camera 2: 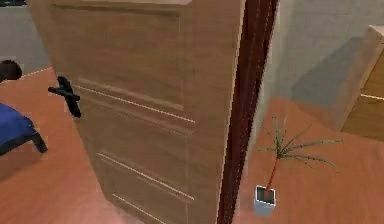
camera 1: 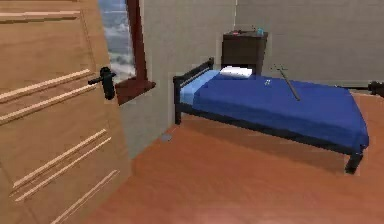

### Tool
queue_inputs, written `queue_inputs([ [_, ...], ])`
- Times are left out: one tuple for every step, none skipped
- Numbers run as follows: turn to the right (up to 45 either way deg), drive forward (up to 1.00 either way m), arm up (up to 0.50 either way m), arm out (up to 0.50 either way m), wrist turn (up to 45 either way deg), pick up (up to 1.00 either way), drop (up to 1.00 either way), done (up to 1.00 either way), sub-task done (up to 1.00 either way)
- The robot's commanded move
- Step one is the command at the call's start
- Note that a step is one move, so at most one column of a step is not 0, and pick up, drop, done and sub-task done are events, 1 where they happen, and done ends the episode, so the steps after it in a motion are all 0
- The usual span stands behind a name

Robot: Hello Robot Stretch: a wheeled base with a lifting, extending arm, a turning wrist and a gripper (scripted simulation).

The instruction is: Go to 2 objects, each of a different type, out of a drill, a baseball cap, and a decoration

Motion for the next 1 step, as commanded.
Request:
queue_inputs([
  [36.0, 0.00, 0.00, 0.00, 0.0, 0.00, 0.00, 0.00, 0.00],
])
